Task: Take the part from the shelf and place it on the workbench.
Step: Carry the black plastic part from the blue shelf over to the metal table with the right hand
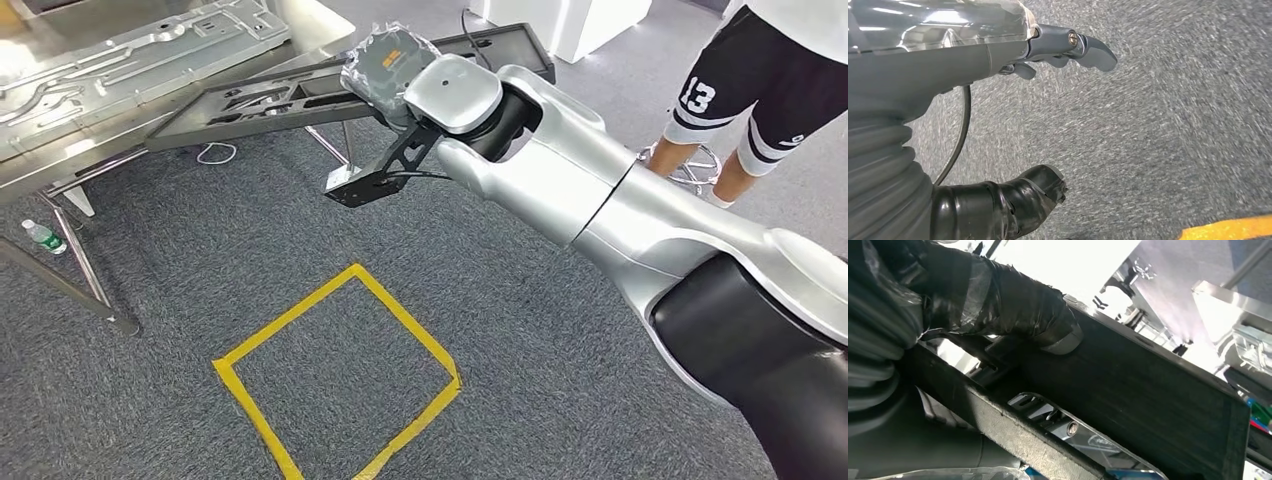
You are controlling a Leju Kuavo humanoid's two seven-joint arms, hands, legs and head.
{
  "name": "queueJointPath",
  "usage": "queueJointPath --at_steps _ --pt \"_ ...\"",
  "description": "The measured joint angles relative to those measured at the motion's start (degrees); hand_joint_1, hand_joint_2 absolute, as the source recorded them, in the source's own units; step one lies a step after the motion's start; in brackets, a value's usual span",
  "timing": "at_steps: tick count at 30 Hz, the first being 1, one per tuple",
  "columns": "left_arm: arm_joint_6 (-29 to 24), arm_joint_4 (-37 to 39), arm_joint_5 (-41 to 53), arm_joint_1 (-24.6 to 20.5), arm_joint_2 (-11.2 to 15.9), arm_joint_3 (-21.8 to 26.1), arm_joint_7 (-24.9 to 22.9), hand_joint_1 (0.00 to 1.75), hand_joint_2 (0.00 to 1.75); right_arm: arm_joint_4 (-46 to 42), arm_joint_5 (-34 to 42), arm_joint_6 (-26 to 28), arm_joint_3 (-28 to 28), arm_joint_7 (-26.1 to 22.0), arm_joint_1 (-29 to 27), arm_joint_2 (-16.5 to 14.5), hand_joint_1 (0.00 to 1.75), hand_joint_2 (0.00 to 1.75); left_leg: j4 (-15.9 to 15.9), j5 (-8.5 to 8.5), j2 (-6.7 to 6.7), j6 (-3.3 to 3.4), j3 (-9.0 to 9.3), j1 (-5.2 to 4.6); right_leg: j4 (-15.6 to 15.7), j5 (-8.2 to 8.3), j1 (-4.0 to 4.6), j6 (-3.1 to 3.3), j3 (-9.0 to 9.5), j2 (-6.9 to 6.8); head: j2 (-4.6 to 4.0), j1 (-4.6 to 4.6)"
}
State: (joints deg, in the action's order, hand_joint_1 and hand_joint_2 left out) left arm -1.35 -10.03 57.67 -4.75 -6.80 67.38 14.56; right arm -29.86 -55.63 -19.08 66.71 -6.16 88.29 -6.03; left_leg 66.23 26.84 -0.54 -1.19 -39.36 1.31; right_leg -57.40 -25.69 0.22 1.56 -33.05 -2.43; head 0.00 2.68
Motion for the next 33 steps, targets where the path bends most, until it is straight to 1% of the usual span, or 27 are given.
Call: queueJointPath --at_steps 1,2,3,5,7,8,10,11,12,13,14,15,16,17,18,19,21,22,23,24,26,27,28,29,31,32,33 --pt "-0.1 0.0 0.0 0.0 0.0 0.0 0.0 0.00 1.75 0.0 0.0 0.1 0.0 0.0 0.1 0.0 1.75 1.75 -3.8 -1.24 -0.53 0.15 2.07 -0.19 -0.3 -0.23 0.14 -0.23 -0.01 -0.31 0.00 0.00" --pt "-0.1 0.0 0.0 -0.1 0.0 0.0 0.0 0.00 1.75 0.0 0.0 0.2 0.0 0.0 0.1 0.0 1.75 1.75 -6.5 -1.88 -0.97 0.38 3.46 -0.36 -0.5 -0.41 0.29 -0.45 -0.05 -0.57 0.00 -0.02" --pt "-0.2 0.0 0.1 -0.1 0.0 0.0 0.0 0.00 1.75 0.0 0.0 0.2 0.0 0.0 0.2 0.0 1.75 1.75 -7.7 -1.90 -1.20 0.62 4.06 -0.54 -0.6 -0.54 0.45 -0.64 -0.11 -0.82 0.00 -0.04" --pt "-0.2 0.0 0.1 -0.1 0.0 0.0 0.0 0.00 1.75 0.1 0.0 0.3 0.0 0.0 0.1 0.0 1.75 1.75 -7.8 -1.86 -0.66 1.23 4.08 -0.60 -0.7 -0.70 0.59 -0.97 -0.15 -1.26 0.00 -0.07" --pt "-0.2 0.0 0.1 0.0 0.0 0.0 0.0 0.00 1.75 0.1 0.0 0.3 0.0 0.0 0.2 0.0 1.75 1.75 -8.1 -2.08 -0.09 1.86 4.14 -0.42 -2.2 -2.00 0.35 -1.49 -0.67 -0.26 0.00 -0.08" --pt "-0.2 0.0 0.1 0.0 0.0 0.0 0.0 0.00 1.75 0.1 0.0 0.3 0.0 0.0 0.2 0.1 1.75 1.75 -8.3 -2.20 0.15 2.17 4.21 -0.34 -4.5 -3.49 0.20 -1.77 -1.69 0.68 0.00 -0.08" --pt "-0.2 0.0 0.1 -0.1 0.0 0.0 0.0 0.00 1.75 0.2 0.0 0.3 0.0 0.0 0.1 0.2 1.75 1.75 -8.3 -2.25 0.69 2.53 4.20 -0.35 -12.3 -7.27 0.02 -2.08 -5.42 2.11 0.00 -0.09" --pt "-0.2 0.0 0.1 -0.1 0.0 0.0 0.0 0.00 1.75 0.2 0.0 0.3 0.0 0.0 -0.1 0.2 1.75 1.75 -8.3 -2.23 1.03 2.60 4.20 -0.38 -16.1 -8.51 -0.01 -2.15 -7.32 2.27 0.00 -0.08" --pt "-0.2 0.0 0.1 -0.1 0.0 0.0 0.0 0.00 1.75 0.2 0.0 0.3 0.0 0.0 -0.2 0.3 1.75 1.75 -8.2 -2.21 1.45 2.63 4.22 -0.39 -18.2 -8.68 -0.02 -2.14 -8.53 2.32 0.00 -0.09" --pt "-0.2 0.0 0.1 -0.1 0.0 0.0 0.0 0.00 1.75 0.3 0.0 0.3 0.0 0.0 -0.3 0.3 1.75 1.75 -8.2 -2.17 1.92 2.66 4.29 -0.40 -17.9 -7.58 -0.02 -2.01 -8.62 2.39 0.00 -0.09" --pt "-0.2 0.0 0.0 -0.1 0.0 0.0 0.0 0.00 1.75 0.3 0.0 0.3 0.0 0.0 -0.4 0.3 1.75 1.75 -8.1 -2.12 2.44 2.65 4.39 -0.40 -15.1 -5.44 -0.02 -1.77 -7.54 2.58 0.00 -0.09" --pt "-0.2 0.0 0.0 -0.1 0.0 0.0 0.0 0.00 1.75 0.3 0.0 0.3 0.0 0.0 -0.3 0.3 1.75 1.75 -8.1 -2.06 2.96 2.62 4.49 -0.38 -10.9 -2.85 0.00 -1.46 -5.76 3.13 0.00 -0.09" --pt "-0.2 0.0 0.0 -0.1 -0.1 0.0 0.0 0.00 1.75 0.3 0.0 0.3 0.0 0.0 -0.2 0.3 1.75 1.75 -8.0 -2.00 3.40 2.53 4.48 -0.40 -6.8 -0.88 0.02 -1.16 -3.98 4.07 0.00 -0.07" --pt "-0.2 0.0 0.0 -0.2 -0.1 0.0 0.0 0.00 1.75 0.3 0.0 0.4 0.0 0.0 -0.1 0.3 1.75 1.75 -8.0 -2.01 3.78 2.38 4.33 -0.38 -3.6 0.36 0.04 -0.94 -2.63 4.82 0.00 -0.09" --pt "-0.2 0.0 0.0 -0.2 -0.2 0.0 0.0 0.00 1.75 0.4 0.0 0.4 0.0 0.0 -0.1 0.3 1.75 1.75 -7.9 -2.07 4.13 2.17 4.09 -0.27 -1.9 0.77 0.15 -0.84 -1.97 5.36 0.00 -0.08" --pt "-0.2 0.0 0.0 -0.2 -0.2 0.0 0.0 0.00 1.75 0.4 0.0 0.4 0.0 0.0 -0.1 0.4 1.75 1.75 -8.0 -2.22 4.47 1.88 3.84 -0.16 -1.3 0.59 0.26 -0.79 -1.81 5.46 0.00 -0.09" --pt "-0.3 0.0 0.0 -0.1 -0.2 0.0 0.0 0.00 1.75 0.3 0.0 0.5 0.0 0.0 -0.1 0.2 1.75 1.75 -8.1 -2.34 5.05 1.26 3.58 0.01 -0.5 0.80 0.21 -0.51 -1.55 4.49 0.00 -0.09" --pt "-0.3 0.0 0.0 -0.1 -0.3 0.0 0.0 0.00 1.75 0.3 0.0 0.5 0.0 0.0 0.0 0.1 1.75 1.75 -7.5 -1.79 4.64 1.02 3.28 -0.07 0.0 1.02 0.05 -0.20 -1.29 3.97 0.00 -0.06" --pt "-0.3 0.0 0.0 -0.1 -0.3 0.0 0.0 0.00 1.75 0.3 0.0 0.5 0.0 0.0 0.1 0.0 1.75 1.75 -5.8 -0.66 3.87 0.83 2.53 -0.18 0.5 1.25 -0.11 0.09 -1.03 3.41 0.00 -0.02" --pt "-0.5 0.0 0.0 -0.1 -0.3 0.0 0.0 0.00 1.75 0.3 0.0 0.5 0.0 0.0 0.2 0.0 1.75 1.75 -2.9 1.00 2.84 0.70 1.26 -0.21 0.8 1.41 -0.17 0.28 -0.85 2.91 0.00 0.02" --pt "-0.7 0.0 0.1 -0.2 -0.2 0.0 -0.1 0.00 1.75 0.4 0.0 0.4 0.0 0.0 0.2 0.0 1.75 1.75 4.5 4.24 1.39 0.36 -2.11 -0.20 0.8 1.44 -0.09 0.44 -0.88 2.07 0.00 0.06" --pt "-0.7 0.0 0.1 -0.2 -0.1 0.0 -0.1 0.00 1.75 0.4 0.0 0.4 0.0 -0.1 0.1 0.0 1.75 1.75 6.9 4.87 1.11 0.23 -3.25 -0.15 0.7 1.40 -0.08 0.41 -0.94 1.65 0.00 0.07" --pt "-0.7 0.0 0.1 -0.2 -0.1 0.0 -0.1 0.00 1.75 0.4 -0.1 0.4 0.0 -0.1 0.0 0.0 1.75 1.75 7.4 4.49 0.92 0.15 -3.45 -0.10 0.6 1.32 -0.07 0.35 -0.99 1.24 0.00 0.06" --pt "-0.7 0.0 0.2 -0.1 -0.1 0.0 0.0 0.00 1.75 0.4 -0.1 0.4 0.0 -0.1 -0.1 0.0 1.75 1.75 5.5 3.12 0.71 0.11 -2.46 -0.07 0.4 1.22 -0.08 0.24 -1.02 0.84 0.00 0.07" --pt "-0.7 0.0 0.4 -0.2 0.0 0.0 0.0 0.00 1.75 0.4 -0.2 0.4 0.0 -0.2 -0.1 -0.1 1.75 1.75 -2.3 -0.28 -0.37 0.14 1.70 -0.15 0.0 0.90 -0.02 -0.12 -1.06 0.12 0.00 0.06" --pt "-0.7 0.0 0.5 -0.2 0.0 0.0 0.0 0.00 1.75 0.4 -0.2 0.4 0.0 -0.2 0.0 -0.1 1.75 1.75 -5.6 -1.33 -0.86 0.35 3.38 -0.29 -0.3 0.76 0.13 -0.32 -1.14 -0.14 0.00 0.04" --pt "-0.8 0.0 0.6 -0.2 0.0 0.0 0.0 0.00 1.75 0.4 -0.2 0.4 0.0 -0.2 0.1 -0.1 1.75 1.75 -7.5 -1.73 -1.18 0.60 4.29 -0.44 -0.4 0.67 0.30 -0.52 -1.24 -0.37 0.00 0.02"
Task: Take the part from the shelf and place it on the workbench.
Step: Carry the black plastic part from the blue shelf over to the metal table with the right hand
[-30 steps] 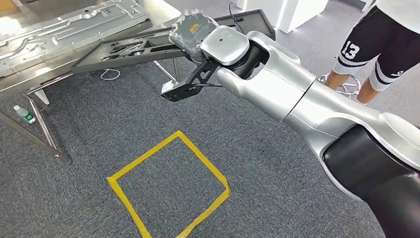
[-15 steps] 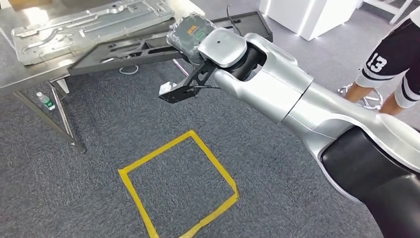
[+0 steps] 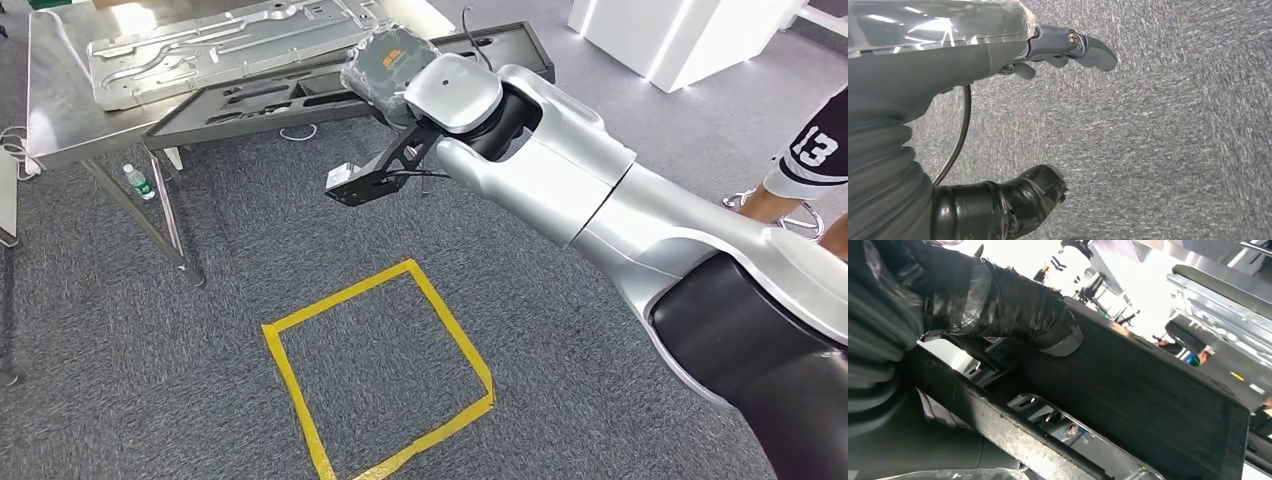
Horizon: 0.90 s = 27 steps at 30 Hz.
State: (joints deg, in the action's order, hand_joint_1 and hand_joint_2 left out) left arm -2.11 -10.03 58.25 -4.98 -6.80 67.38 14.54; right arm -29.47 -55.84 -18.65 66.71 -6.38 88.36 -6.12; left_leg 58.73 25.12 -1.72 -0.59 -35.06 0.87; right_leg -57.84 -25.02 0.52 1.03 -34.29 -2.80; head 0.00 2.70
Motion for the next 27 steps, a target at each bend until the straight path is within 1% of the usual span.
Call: queueJointPath --at_steps 1,3,4,5,6,7,8,9,10,11,12,13,14,15,16,17,18,19,20,21,22,23,24,25,26,27 --pt "-0.1 0.0 0.0 0.0 0.0 0.0 0.0 0.00 1.75 0.0 0.0 0.0 0.0 -0.1 0.0 0.0 1.75 1.75 -0.5 0.14 -0.01 0.28 0.14 -0.15 -0.1 -0.01 0.16 -0.18 -0.10 -0.20 0.00 -0.02" --pt "-0.5 0.0 0.0 0.0 0.0 0.0 -0.3 0.00 1.75 0.0 0.0 0.0 0.0 -0.2 0.1 -0.2 1.75 1.75 -0.6 -0.18 0.71 0.92 0.03 -0.10 -0.2 -0.16 0.21 -0.61 -0.21 -0.50 0.00 -0.03" --pt "-1.0 0.0 0.1 0.0 0.0 0.0 -0.6 0.00 1.75 0.0 0.0 0.0 0.0 -0.3 0.1 -0.2 1.75 1.75 -0.8 -0.35 0.98 1.21 0.05 -0.03 -0.8 -0.76 0.09 -0.87 -0.46 -0.13 0.00 -0.04" --pt "-1.6 0.0 0.1 0.0 0.0 0.0 -1.0 0.00 1.75 0.0 -0.1 0.0 0.0 -0.3 0.1 -0.2 1.75 1.75 -0.9 -0.53 1.22 1.53 0.07 0.03 -2.5 -1.99 -0.04 -1.12 -1.17 0.54 0.00 -0.04" --pt "-2.5 0.0 0.1 0.0 0.0 0.0 -1.4 0.00 1.75 0.0 -0.1 0.0 0.0 -0.3 0.1 -0.1 1.75 1.75 -1.0 -0.65 1.43 1.79 0.08 0.07 -5.4 -3.79 -0.18 -1.35 -2.47 1.37 0.00 -0.03" --pt "-3.3 0.0 0.3 0.0 0.0 0.0 -1.7 0.00 1.75 0.0 -0.1 0.0 0.0 -0.4 0.0 0.0 1.75 1.75 -1.0 -0.71 1.68 1.93 0.02 0.04 -9.4 -5.86 -0.27 -1.49 -4.23 2.11 0.00 -0.03" --pt "-4.1 0.0 0.4 0.0 0.0 0.0 -2.0 0.00 1.75 0.0 -0.1 0.0 0.0 -0.4 -0.2 0.0 1.75 1.75 -1.0 -0.73 1.97 2.03 -0.04 0.00 -13.6 -7.63 -0.30 -1.56 -6.13 2.47 0.00 -0.03" --pt "-4.7 -0.1 0.5 0.0 0.0 0.0 -2.1 0.00 1.75 0.0 -0.1 0.0 0.0 -0.4 -0.5 0.1 1.75 1.75 -1.0 -0.74 2.34 2.07 -0.06 -0.04 -16.7 -8.57 -0.32 -1.56 -7.58 2.60 0.00 -0.03" --pt "-5.1 -0.1 0.7 0.0 0.1 0.0 -2.1 0.00 1.75 0.0 -0.1 0.0 0.0 -0.4 -0.7 0.1 1.75 1.75 -1.0 -0.75 2.77 2.09 -0.06 -0.07 -17.8 -8.36 -0.32 -1.48 -8.10 2.66 0.00 -0.03" --pt "-5.4 -0.1 0.8 0.0 0.1 0.0 -2.0 0.00 1.75 0.0 -0.1 0.0 0.0 -0.4 -0.9 0.1 1.75 1.75 -0.9 -0.75 3.27 2.09 -0.05 -0.08 -16.4 -6.99 -0.32 -1.30 -7.44 2.75 0.00 -0.03" --pt "-5.5 -0.1 0.9 0.0 0.1 0.0 -1.9 0.00 1.75 0.0 -0.1 0.0 0.0 -0.4 -0.9 0.2 1.75 1.75 -0.9 -0.74 3.78 2.07 -0.02 -0.08 -12.9 -4.83 -0.32 -1.06 -5.79 3.03 0.00 -0.03" --pt "-5.5 -0.1 1.0 0.0 0.1 0.0 -1.9 0.00 1.75 0.0 -0.1 0.1 0.0 -0.4 -0.9 0.2 1.75 1.75 -0.8 -0.71 4.22 2.03 -0.06 -0.05 -8.6 -2.80 -0.32 -0.78 -3.77 3.76 0.00 -0.03" --pt "-5.5 -0.1 1.1 0.0 0.1 0.0 -1.8 0.00 1.75 0.0 -0.1 0.1 0.0 -0.4 -0.8 0.3 1.75 1.75 -0.7 -0.69 4.59 1.92 -0.19 -0.10 -4.7 -1.33 -0.33 -0.57 -2.03 4.58 0.00 -0.02" --pt "-5.4 -0.1 1.1 0.0 0.1 0.0 -1.8 0.00 1.75 0.0 -0.1 0.1 0.0 -0.4 -0.7 0.3 1.75 1.75 -0.6 -0.73 4.89 1.75 -0.45 -0.10 -2.2 -0.67 -0.32 -0.45 -0.86 5.21 0.00 -0.01" --pt "-5.2 -0.1 1.1 0.0 0.1 0.0 -1.7 0.00 1.75 0.0 -0.1 0.1 0.0 -0.4 -0.8 0.3 1.75 1.75 -0.5 -0.82 5.21 1.49 -0.73 0.00 -1.1 -0.66 -0.21 -0.39 -0.38 5.59 0.00 -0.01" --pt "-5.0 -0.1 1.1 0.0 0.0 0.0 -1.7 0.00 1.75 0.0 -0.1 0.2 0.0 -0.4 -0.8 0.3 1.75 1.75 -0.6 -1.00 5.55 1.14 -0.94 0.07 -0.8 -0.69 -0.12 -0.34 -0.25 5.42 0.00 0.00" --pt "-4.8 -0.1 1.1 0.1 0.0 0.0 -1.6 0.00 1.75 0.0 -0.1 0.2 0.0 -0.4 -0.9 0.3 1.75 1.75 -0.6 -1.05 5.77 0.80 -1.13 0.18 -0.4 -0.60 -0.15 -0.14 -0.08 4.95 0.00 0.00" --pt "-4.7 -0.1 1.2 0.1 0.0 0.0 -1.4 0.00 1.75 -0.1 -0.1 0.2 0.0 -0.3 -1.0 0.3 1.75 1.75 -0.4 -0.82 5.47 0.49 -1.29 0.21 -0.1 -0.40 -0.18 0.10 0.08 4.51 0.00 -0.01" --pt "-4.5 -0.1 1.2 0.1 0.0 0.0 -1.4 0.00 1.75 -0.1 -0.1 0.2 0.0 -0.3 -1.0 0.3 1.75 1.75 0.7 -0.01 4.75 0.23 -1.77 0.14 0.3 -0.21 -0.30 0.41 0.26 4.01 0.00 0.02" --pt "-4.4 -0.1 1.2 0.0 0.0 0.0 -1.3 0.00 1.75 -0.1 -0.1 0.3 0.0 -0.3 -0.9 0.3 1.75 1.75 3.1 1.47 3.83 0.03 -2.80 0.08 0.6 -0.06 -0.40 0.66 0.42 3.53 0.00 0.02" --pt "-4.4 -0.1 1.2 0.0 0.0 0.0 -1.2 0.00 1.75 -0.1 0.0 0.3 0.0 -0.4 -0.9 0.4 1.75 1.75 6.7 3.34 2.95 -0.16 -4.33 0.07 0.7 -0.04 -0.36 0.80 0.46 3.15 0.00 0.03" --pt "-4.3 -0.1 1.2 0.0 0.1 0.0 -1.2 0.00 1.75 -0.1 0.1 0.4 0.0 -0.6 -1.0 0.4 1.75 1.75 10.8 5.18 2.47 -0.35 -6.13 0.10 0.6 -0.04 -0.35 0.89 0.44 2.81 0.00 0.03" --pt "-4.2 -0.1 1.2 0.1 0.1 0.0 -1.1 0.00 1.75 -0.1 0.3 0.5 0.0 -0.8 -1.1 0.5 1.75 1.75 14.1 6.36 2.26 -0.50 -7.65 0.15 0.6 -0.05 -0.34 0.90 0.42 2.53 0.00 0.03" --pt "-4.0 -0.1 1.2 0.1 0.1 0.0 -1.1 0.00 1.75 -0.1 0.4 0.7 0.0 -1.0 -1.3 0.5 1.75 1.75 15.7 6.50 2.14 -0.60 -8.32 0.20 0.6 -0.05 -0.34 0.90 0.40 2.29 0.00 0.03" --pt "-3.9 -0.1 1.1 0.1 0.1 0.0 -1.0 0.00 1.75 -0.1 0.5 0.7 0.0 -1.2 -1.5 0.5 1.75 1.75 14.8 5.53 2.07 -0.64 -7.82 0.24 0.5 -0.08 -0.34 0.86 0.41 2.11 0.00 0.03" --pt "-3.8 -0.1 1.1 0.1 0.1 0.0 -1.0 0.00 1.75 -0.2 0.5 0.8 0.0 -1.2 -1.5 0.6 1.75 1.75 11.6 3.67 2.01 -0.60 -6.09 0.25 0.5 -0.13 -0.36 0.79 0.45 1.96 0.00 0.03"
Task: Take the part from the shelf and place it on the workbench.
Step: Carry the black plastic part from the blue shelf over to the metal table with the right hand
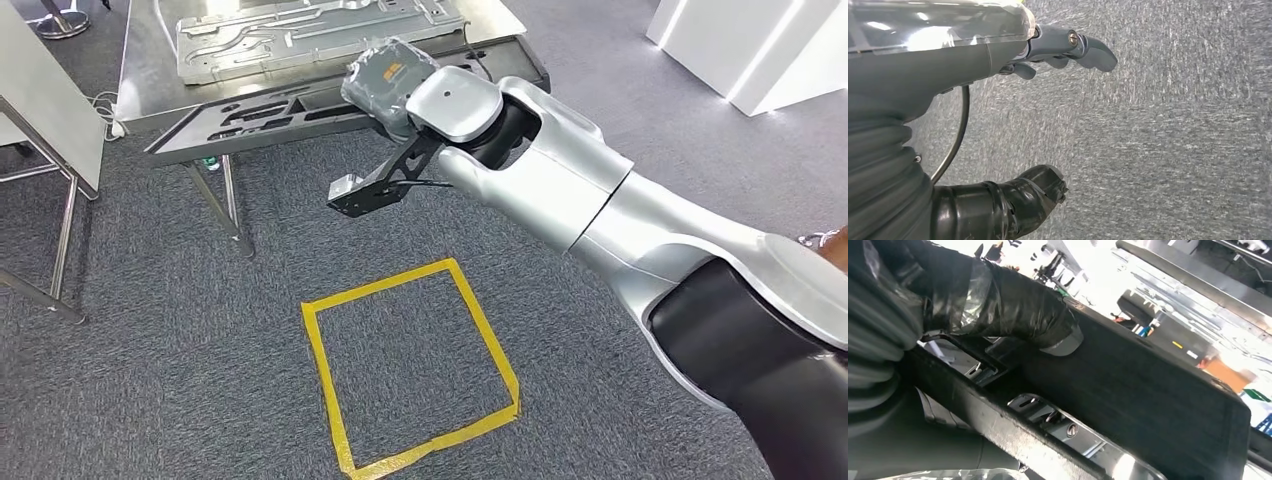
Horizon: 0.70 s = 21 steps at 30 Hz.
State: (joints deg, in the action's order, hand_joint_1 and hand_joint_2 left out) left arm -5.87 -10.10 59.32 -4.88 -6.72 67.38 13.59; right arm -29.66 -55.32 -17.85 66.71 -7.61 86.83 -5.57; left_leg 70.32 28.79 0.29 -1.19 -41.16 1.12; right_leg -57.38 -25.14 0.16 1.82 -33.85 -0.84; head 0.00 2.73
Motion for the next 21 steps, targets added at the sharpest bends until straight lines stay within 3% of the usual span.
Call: queueJointPath --at_steps 2,3,6,8,9,11,13,14,15,16,18,19,21 --pt "0.2 0.0 -0.1 0.0 0.0 0.0 0.0 0.00 1.75 -0.1 0.0 0.1 0.0 0.1 0.1 0.1 1.75 1.75 -8.4 -3.12 -0.20 0.26 4.38 -0.14 -0.2 -0.18 0.09 -0.31 -0.02 -0.18 0.00 0.00" --pt "0.3 0.0 -0.2 -0.1 0.1 0.0 0.0 0.00 1.75 -0.1 0.0 0.2 0.0 0.1 0.1 0.2 1.75 1.75 -11.2 -3.85 -0.27 0.48 5.87 -0.26 -0.4 -0.22 0.19 -0.52 -0.11 -0.21 0.01 0.00" --pt "0.3 0.0 -0.1 0.0 0.0 0.0 -0.1 0.00 1.75 -0.2 0.0 0.2 0.0 0.2 0.0 0.3 1.75 1.75 -12.7 -3.97 -0.17 1.16 6.52 -0.44 -0.4 -0.09 0.38 -1.17 -0.37 -0.22 0.01 -0.03" --pt "0.3 0.0 -0.1 0.0 0.0 0.0 -0.2 0.00 1.75 -0.2 0.0 0.2 0.0 0.2 0.0 0.5 1.75 1.75 -13.0 -4.29 -0.17 1.74 6.58 -0.20 -1.7 -1.15 0.28 -1.69 -0.96 0.02 0.00 -0.05" --pt "0.4 0.0 -0.1 -0.1 0.0 0.0 -0.2 0.00 1.75 -0.2 0.0 0.2 0.0 0.2 0.1 0.7 1.75 1.75 -13.2 -4.44 -0.18 2.06 6.62 -0.09 -3.8 -2.56 0.23 -1.92 -1.94 0.22 0.00 -0.05" --pt "0.6 0.0 0.0 -0.1 0.0 0.0 -0.4 0.00 1.75 -0.2 0.0 0.2 0.0 0.2 0.0 1.0 1.75 1.75 -13.2 -4.52 -0.20 2.43 6.55 -0.12 -11.2 -6.28 0.06 -2.22 -5.29 0.55 0.00 -0.08" --pt "0.8 0.0 0.0 -0.1 0.0 0.0 -0.5 0.00 1.75 -0.2 0.0 0.2 0.0 0.1 -0.4 1.2 1.75 1.75 -13.2 -4.52 -0.12 2.53 6.50 -0.17 -16.9 -7.91 -0.08 -2.31 -7.99 0.64 0.00 -0.08" --pt "0.8 0.0 0.0 -0.1 0.0 0.0 -0.5 0.00 1.75 -0.2 0.0 0.2 0.0 0.1 -0.5 1.3 1.75 1.75 -13.1 -4.52 -0.02 2.54 6.50 -0.18 -16.7 -7.13 -0.14 -2.25 -7.94 0.66 0.00 -0.08" --pt "0.8 0.0 0.0 -0.1 0.0 0.0 -0.5 0.00 1.75 -0.2 0.0 0.2 0.0 0.1 -0.6 1.4 1.75 1.75 -13.0 -4.50 0.11 2.53 6.52 -0.18 -14.3 -5.43 -0.18 -2.12 -6.81 0.68 0.00 -0.08" --pt "0.8 0.0 0.0 -0.1 0.0 0.0 -0.5 0.00 1.75 -0.2 0.0 0.2 0.0 0.2 -0.6 1.4 1.75 1.75 -12.9 -4.47 0.23 2.47 6.54 -0.18 -10.3 -3.28 -0.20 -1.91 -4.85 0.73 0.00 -0.08" --pt "0.9 0.0 0.0 -0.1 0.0 0.0 -0.5 0.00 1.75 -0.2 0.0 0.3 0.0 0.2 -0.4 1.5 1.75 1.75 -12.7 -4.39 0.36 2.21 6.33 -0.32 -3.2 -0.75 -0.02 -1.60 -1.34 0.85 0.00 -0.06" --pt "0.9 0.0 0.0 -0.1 0.0 0.0 -0.5 0.00 1.75 -0.2 0.0 0.3 0.0 0.2 -0.4 1.6 1.75 1.75 -12.6 -4.39 0.37 2.00 6.18 -0.38 -1.4 -0.39 0.11 -1.49 -0.53 0.91 0.00 -0.05" --pt "0.9 0.0 0.0 -0.1 -0.1 0.0 -0.5 0.00 1.75 -0.3 0.0 0.3 0.0 0.2 -0.5 1.6 1.75 1.75 -12.6 -4.54 0.37 1.42 6.02 -0.36 -0.8 -0.38 0.27 -1.19 -0.40 0.94 0.00 -0.02"
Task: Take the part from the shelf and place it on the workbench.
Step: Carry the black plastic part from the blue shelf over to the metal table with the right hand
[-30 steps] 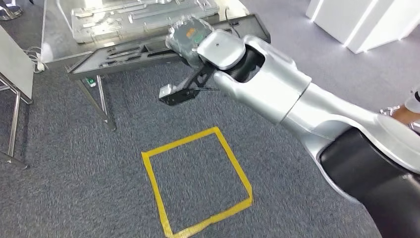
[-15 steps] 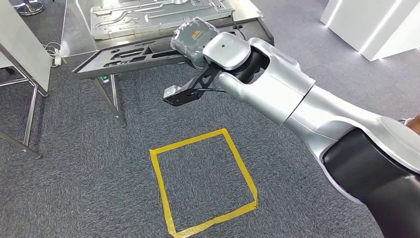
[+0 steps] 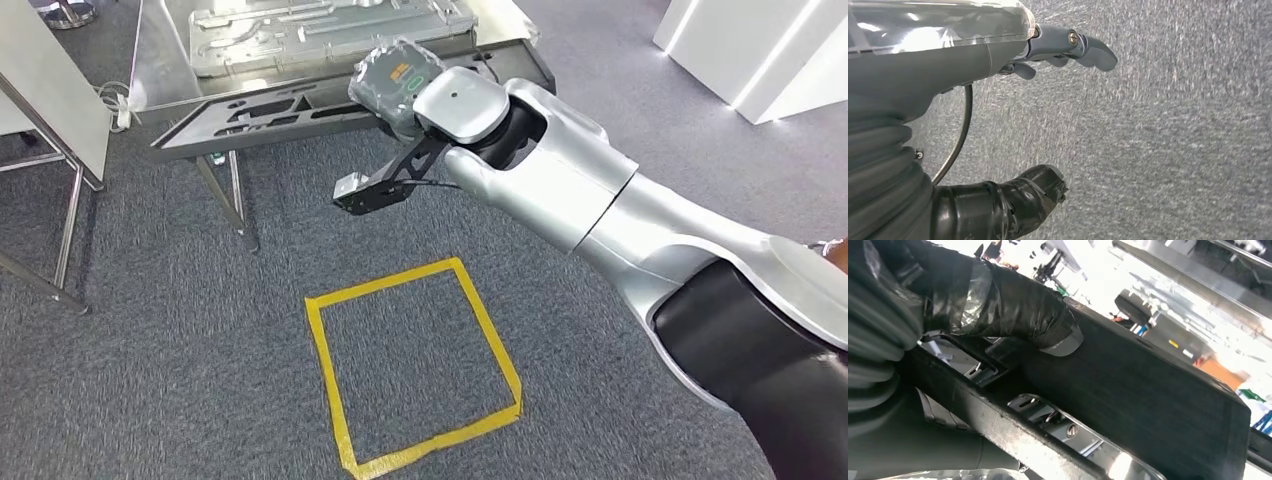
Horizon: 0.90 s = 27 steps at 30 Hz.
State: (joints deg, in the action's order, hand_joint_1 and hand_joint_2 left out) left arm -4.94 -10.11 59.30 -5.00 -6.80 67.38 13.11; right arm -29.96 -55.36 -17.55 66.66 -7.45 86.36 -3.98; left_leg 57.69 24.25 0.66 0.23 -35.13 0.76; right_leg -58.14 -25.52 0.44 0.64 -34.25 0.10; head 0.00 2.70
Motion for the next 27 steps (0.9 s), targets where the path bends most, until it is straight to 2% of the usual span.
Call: queueJointPath --at_steps 2,3,6,7,8,9,11,12,13,16,18,19,21,22,23,24,26,27 --pt "0.0 0.0 0.0 0.0 -0.1 0.0 0.0 0.00 1.75 -0.1 0.0 0.0 0.0 0.0 0.0 0.0 1.75 1.75 0.8 0.78 -0.13 -0.58 -0.36 0.15 0.5 0.37 -0.11 0.67 0.21 -0.16 0.00 -0.01" --pt "0.0 0.0 0.0 0.0 -0.1 0.0 0.0 0.00 1.75 -0.1 0.0 0.0 0.0 0.0 0.0 0.0 1.75 1.75 2.6 2.03 -0.20 -0.84 -1.10 0.19 0.8 0.56 -0.24 0.99 0.30 -0.25 0.00 0.00" --pt "0.0 0.0 0.0 0.0 0.0 0.0 0.0 0.00 1.75 -0.1 -0.1 0.0 0.0 0.0 -0.1 0.0 1.75 1.75 13.6 7.49 -0.34 -1.46 -5.92 0.27 0.9 0.73 -0.27 1.33 0.20 -0.37 0.00 0.02" --pt "0.0 0.0 0.0 0.1 0.0 0.0 0.0 0.00 1.75 -0.1 -0.1 0.0 0.0 0.0 -0.2 0.0 1.75 1.75 16.3 8.16 -0.35 -1.56 -7.10 0.28 0.8 0.72 -0.23 1.33 0.16 -0.36 0.00 0.02" --pt "0.0 0.0 0.0 0.1 0.0 0.0 0.0 0.00 1.75 -0.1 -0.1 0.0 0.0 0.0 -0.3 0.0 1.75 1.75 16.6 7.68 -0.36 -1.58 -7.25 0.28 0.8 0.71 -0.20 1.32 0.15 -0.36 0.00 0.02" --pt "0.1 0.0 0.0 0.1 0.0 0.0 0.0 0.00 1.75 -0.1 -0.1 0.0 0.0 0.0 -0.4 0.0 1.75 1.75 14.5 6.12 -0.36 -1.51 -6.19 0.28 0.7 0.67 -0.18 1.29 0.18 -0.35 0.00 0.02" --pt "0.2 0.0 0.0 0.1 0.0 0.0 0.0 0.00 1.75 -0.1 -0.1 0.0 0.0 0.0 -0.3 0.0 1.75 1.75 6.2 2.31 -0.38 -1.20 -1.94 0.16 0.5 0.49 -0.08 1.06 0.23 -0.32 0.00 0.02" --pt "0.2 0.0 0.0 0.0 0.0 0.0 0.0 0.00 1.75 -0.2 -0.1 0.0 0.0 0.0 -0.3 0.0 1.75 1.75 2.7 1.22 -0.36 -0.95 -0.20 0.04 0.4 0.41 0.01 0.89 0.15 -0.28 0.00 0.02" --pt "0.3 0.0 0.0 0.0 0.0 0.0 0.0 0.00 1.75 -0.2 -0.1 0.0 0.0 0.0 -0.3 0.0 1.75 1.75 0.7 0.83 -0.34 -0.72 0.78 -0.09 0.3 0.37 0.10 0.68 0.03 -0.25 0.00 0.01" --pt "0.1 0.0 0.4 0.0 0.0 0.0 0.1 0.00 1.75 -0.2 -0.1 0.0 0.0 -0.2 -0.3 0.0 1.75 1.75 -0.2 0.98 -0.35 0.07 1.00 -0.09 0.2 0.25 0.15 -0.06 -0.24 -0.21 0.00 0.00" --pt "-0.2 0.0 0.6 0.0 0.0 0.0 0.2 0.00 1.75 -0.2 -0.3 0.0 0.0 -0.3 0.0 0.0 1.75 1.75 -0.6 0.80 -0.42 0.73 1.29 0.20 -2.0 -1.26 0.10 -0.62 -1.25 -0.15 0.00 -0.04" --pt "-0.3 0.0 0.7 0.0 0.0 0.0 0.2 0.00 1.75 -0.2 -0.3 0.0 0.0 -0.3 0.1 0.0 1.75 1.75 -0.7 0.77 -0.46 1.02 1.42 0.29 -4.8 -2.75 0.03 -0.85 -2.59 -0.12 0.00 -0.07" --pt "-0.3 0.0 0.7 -0.1 0.0 0.0 0.2 0.00 1.75 -0.2 -0.4 -0.1 0.0 -0.4 0.2 0.0 1.75 1.75 -0.7 0.93 -0.49 1.42 1.44 0.20 -12.6 -5.97 -0.20 -1.14 -6.56 -0.08 0.00 -0.08" --pt "-0.3 0.0 0.7 -0.1 0.0 0.0 0.2 0.00 1.75 -0.2 -0.4 -0.1 0.0 -0.5 0.2 0.0 1.75 1.75 -0.6 1.04 -0.48 1.49 1.48 0.17 -15.5 -6.68 -0.31 -1.23 -8.22 -0.08 0.00 -0.09" --pt "-0.3 0.0 0.7 -0.1 0.0 0.0 0.2 0.00 1.75 -0.2 -0.4 -0.2 0.0 -0.5 0.2 0.0 1.75 1.75 -0.5 1.18 -0.44 1.52 1.58 0.16 -16.5 -6.26 -0.42 -1.26 -8.98 -0.08 0.00 -0.09" --pt "-0.3 0.0 0.7 -0.1 0.0 0.0 0.1 0.00 1.75 -0.2 -0.4 -0.2 0.0 -0.6 0.2 0.0 1.75 1.75 -0.4 1.37 -0.35 1.48 1.76 0.16 -15.2 -4.72 -0.51 -1.20 -8.56 -0.08 0.00 -0.09" --pt "-0.2 0.0 0.8 0.0 0.0 0.0 0.1 0.00 1.75 -0.2 -0.5 -0.2 0.0 -0.7 0.3 0.0 1.75 1.75 -0.3 1.88 -0.15 1.25 2.28 0.16 -7.7 -0.46 -0.53 -0.79 -5.11 -0.08 0.00 -0.09" --pt "-0.1 0.0 0.9 0.0 0.0 0.0 0.1 0.00 1.75 -0.2 -0.5 -0.2 0.0 -0.7 0.5 0.0 1.75 1.75 -0.2 2.18 -0.08 1.02 2.43 0.08 -4.0 0.76 -0.41 -0.57 -3.30 -0.10 0.00 -0.09"
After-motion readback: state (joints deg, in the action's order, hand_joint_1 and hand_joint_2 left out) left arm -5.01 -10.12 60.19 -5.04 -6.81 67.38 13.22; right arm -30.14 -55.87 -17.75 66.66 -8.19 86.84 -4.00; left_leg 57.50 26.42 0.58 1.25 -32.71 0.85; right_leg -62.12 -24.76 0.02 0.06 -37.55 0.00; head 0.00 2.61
